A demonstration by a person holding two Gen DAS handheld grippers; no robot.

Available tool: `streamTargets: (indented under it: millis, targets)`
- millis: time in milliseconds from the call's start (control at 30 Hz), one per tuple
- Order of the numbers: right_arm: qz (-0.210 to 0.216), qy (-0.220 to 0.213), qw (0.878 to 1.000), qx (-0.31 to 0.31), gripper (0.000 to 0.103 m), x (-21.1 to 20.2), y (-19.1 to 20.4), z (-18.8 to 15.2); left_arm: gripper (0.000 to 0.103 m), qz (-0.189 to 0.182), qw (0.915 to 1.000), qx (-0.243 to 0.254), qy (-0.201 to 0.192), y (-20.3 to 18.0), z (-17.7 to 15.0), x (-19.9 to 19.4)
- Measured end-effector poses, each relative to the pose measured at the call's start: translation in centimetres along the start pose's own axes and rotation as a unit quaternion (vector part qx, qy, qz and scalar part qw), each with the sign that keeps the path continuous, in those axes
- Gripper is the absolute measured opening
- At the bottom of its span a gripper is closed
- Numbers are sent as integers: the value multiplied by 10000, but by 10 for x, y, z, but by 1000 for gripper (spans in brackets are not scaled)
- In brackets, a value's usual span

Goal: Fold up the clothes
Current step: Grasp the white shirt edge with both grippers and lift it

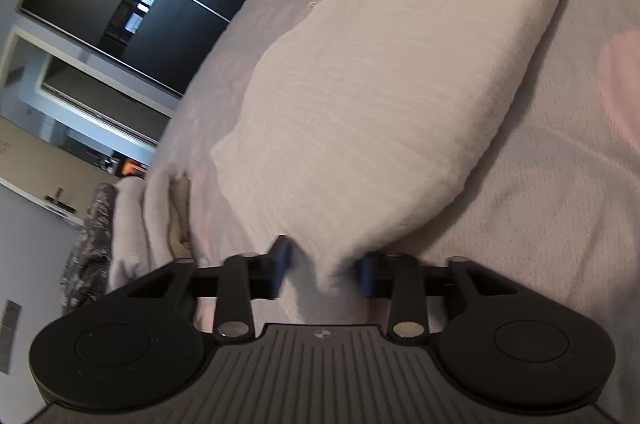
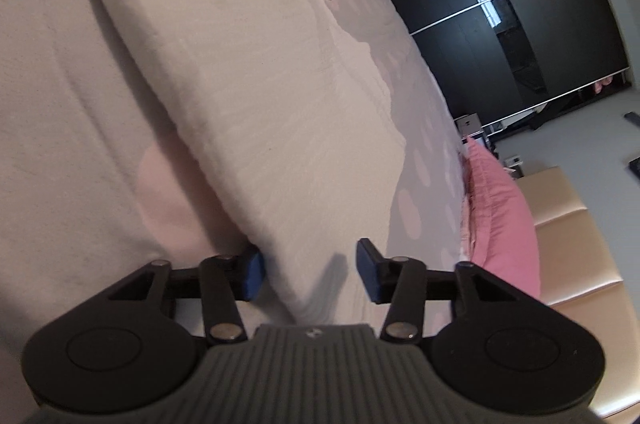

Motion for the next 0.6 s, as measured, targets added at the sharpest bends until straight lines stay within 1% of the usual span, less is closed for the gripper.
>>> streamTargets:
  millis: [33, 67, 100, 133, 200, 333, 500, 600]
  targets:
    - [-17, 25, 10000, -91, 19, 2, 2, 0, 20, -8, 10000, -28, -16, 1, 1, -1]
    - [0, 50, 9999, -139, 14, 3, 3, -1, 13, -36, 10000, -54, -42, 2, 1, -3]
    - [20, 52, 9999, -98, 11, 4, 2, -1, 10, -97, 9999, -100, -55, 3, 3, -4]
    - [40, 46, 10000, -36, 8, 5, 0, -1, 8, -157, 9997, -150, -66, 5, 4, -6]
    - [53, 21, 10000, 69, 6, 4, -4, -1, 6, -264, 9990, -367, -47, 11, 9, -10]
    - [-49, -79, 9999, 124, 5, -6, -15, 5, 5, -463, 9963, -723, 21, 24, 17, -16]
    - [-131, -210, 9992, 320, 4, -28, -29, 16, 4, -566, 9945, -875, -86, 41, 23, -39]
    - [-35, -240, 9990, 367, 4, -44, -34, 17, 4, -653, 9929, -977, -152, 52, 25, -55]
Point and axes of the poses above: each gripper's, at about its wrist camera, not at the fingertips, and x roughly the way its jaws point, y to its left, z to its top, the point moved 8 cm from there along x, roughly the way its jaws point, and after that the axes turned 6 degrees about -x, right-handed, at the moved point
